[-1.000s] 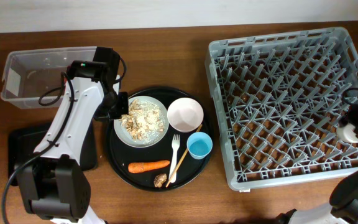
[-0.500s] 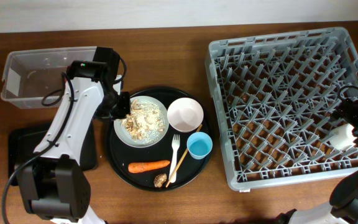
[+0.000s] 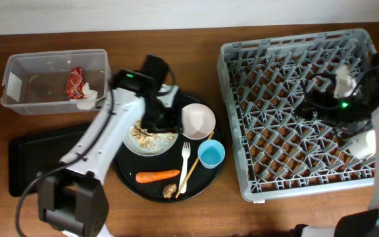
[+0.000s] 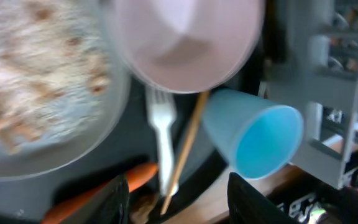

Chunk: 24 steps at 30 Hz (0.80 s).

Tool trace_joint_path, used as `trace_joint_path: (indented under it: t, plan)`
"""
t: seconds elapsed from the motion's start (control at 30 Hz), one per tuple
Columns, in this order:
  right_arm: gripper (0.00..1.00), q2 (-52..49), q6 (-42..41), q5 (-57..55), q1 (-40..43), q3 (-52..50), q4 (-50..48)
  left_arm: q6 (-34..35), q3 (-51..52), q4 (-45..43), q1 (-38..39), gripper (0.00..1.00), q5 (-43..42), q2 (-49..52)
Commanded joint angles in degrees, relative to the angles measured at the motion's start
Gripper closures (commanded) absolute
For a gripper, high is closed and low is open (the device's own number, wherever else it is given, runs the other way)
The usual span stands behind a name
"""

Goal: Sort waste into correct bins and load items into the dishwasher rack
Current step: 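Grasp the blue cup with the left gripper, then hand the blue cup to the right gripper above the rack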

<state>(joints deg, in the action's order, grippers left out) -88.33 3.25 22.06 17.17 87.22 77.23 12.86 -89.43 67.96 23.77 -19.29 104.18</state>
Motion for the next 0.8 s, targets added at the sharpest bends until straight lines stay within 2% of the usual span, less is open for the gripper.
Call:
trace_joint_path:
  t: [0.0, 0.33, 0.43, 0.5, 0.57, 0.77]
  plan:
    - [0.06, 0.3, 1.2, -0.2, -3.2, 0.9, -0.1, 3.4, 2.4, -2.4, 4.8, 0.5, -0.5, -0.9]
    - [0.05, 0.3, 1.3, -0.2, -3.3, 0.9, 0.0, 5.8, 4.3, -7.3, 12.3, 0.51, 2.5, 6.1]
    - [0.05, 0.3, 1.3, -0.2, -3.3, 0.9, -0.1, 6.0, 4.3, -7.9, 13.2, 0.62, 3.5, 9.6]
    - [0.05, 0.3, 1.3, -0.2, -3.3, 0.9, -0.1, 6.0, 4.3, -7.7, 13.2, 0.76, 3.5, 10.4]
    - [0.05, 0.3, 1.3, -0.2, -3.3, 0.9, -0.1, 5.9, 3.9, -7.5, 13.2, 1.0, 3.7, 10.2]
    - [0.04, 0.3, 1.3, -0.4, -3.3, 0.9, -0.1, 3.7, -3.5, -0.5, 10.1, 1.0, 4.3, 8.0]
